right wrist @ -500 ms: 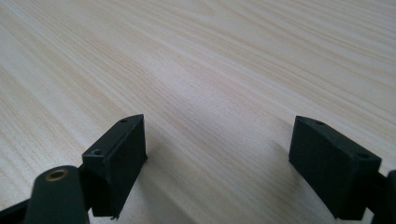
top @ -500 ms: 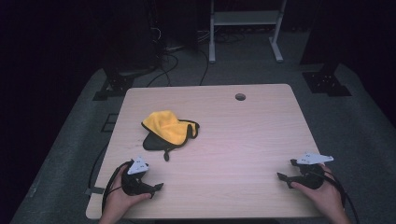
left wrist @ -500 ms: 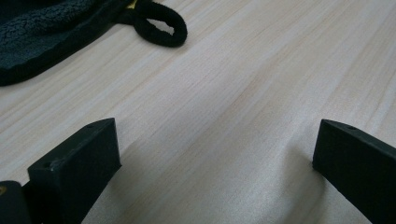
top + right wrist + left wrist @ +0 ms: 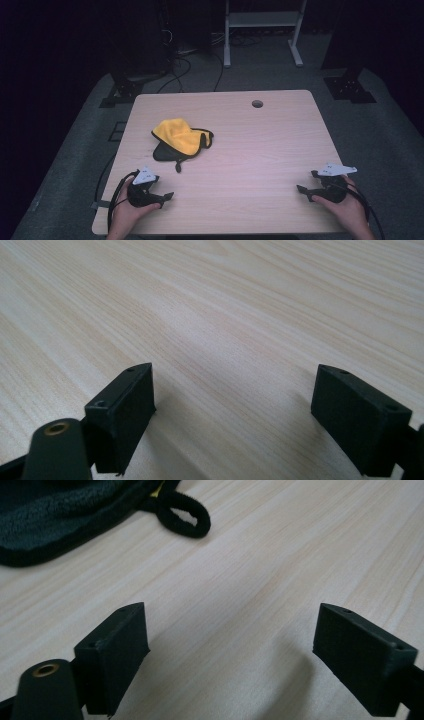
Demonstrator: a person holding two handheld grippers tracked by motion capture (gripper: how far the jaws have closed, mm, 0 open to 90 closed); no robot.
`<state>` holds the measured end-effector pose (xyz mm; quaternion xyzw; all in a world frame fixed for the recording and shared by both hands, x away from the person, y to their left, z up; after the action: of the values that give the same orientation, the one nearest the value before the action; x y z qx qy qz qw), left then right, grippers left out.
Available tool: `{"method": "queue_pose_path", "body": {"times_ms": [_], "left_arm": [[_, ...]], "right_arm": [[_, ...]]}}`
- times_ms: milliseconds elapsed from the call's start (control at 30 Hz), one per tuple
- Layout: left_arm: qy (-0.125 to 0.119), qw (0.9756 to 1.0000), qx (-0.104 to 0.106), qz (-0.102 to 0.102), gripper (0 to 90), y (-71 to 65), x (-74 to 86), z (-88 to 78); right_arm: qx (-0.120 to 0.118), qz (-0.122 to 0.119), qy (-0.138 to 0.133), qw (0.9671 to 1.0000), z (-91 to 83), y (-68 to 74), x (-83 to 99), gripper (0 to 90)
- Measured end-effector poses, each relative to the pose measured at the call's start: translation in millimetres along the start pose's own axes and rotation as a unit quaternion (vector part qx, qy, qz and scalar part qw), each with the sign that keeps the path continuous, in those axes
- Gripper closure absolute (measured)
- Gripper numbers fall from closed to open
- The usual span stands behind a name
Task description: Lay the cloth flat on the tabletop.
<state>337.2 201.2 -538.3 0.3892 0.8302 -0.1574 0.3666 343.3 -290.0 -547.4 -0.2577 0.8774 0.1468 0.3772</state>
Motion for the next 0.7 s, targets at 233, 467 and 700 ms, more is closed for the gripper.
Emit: {"method": "queue_pose_path", "body": {"times_ms": [233, 467, 700], "left_arm": [[-0.014, 0.9998, -0.013, -0.004, 15.8, 9.6, -17.3, -0.7], [-0.031, 0.9989, -0.032, -0.013, 15.8, 29.9, -35.6, -3.4], [-0.05, 0.997, -0.057, -0.017, 15.8, 56.2, -58.8, -8.2]], "right_arm": [[0.0, 0.0, 0.0, 1.0, 0.0, 0.0, 0.0, 16.4], [0.0, -0.001, 0.001, 1.0, 0.1, 0.0, 0.0, 15.9], [0.0, -0.001, 0.001, 1.0, 0.2, -0.1, 0.0, 15.8]]}}
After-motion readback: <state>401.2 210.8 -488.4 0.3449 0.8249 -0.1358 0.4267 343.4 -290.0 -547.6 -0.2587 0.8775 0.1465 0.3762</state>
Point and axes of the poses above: each handheld gripper's, and its own axes: z roughly forward along the jaws, x roughly out of its underside, y roughly to its left, the point moved 9 cm from there along z, roughly forward along the jaws, and after that the axes turned 4 degrees about z, right-handed, at the moved point
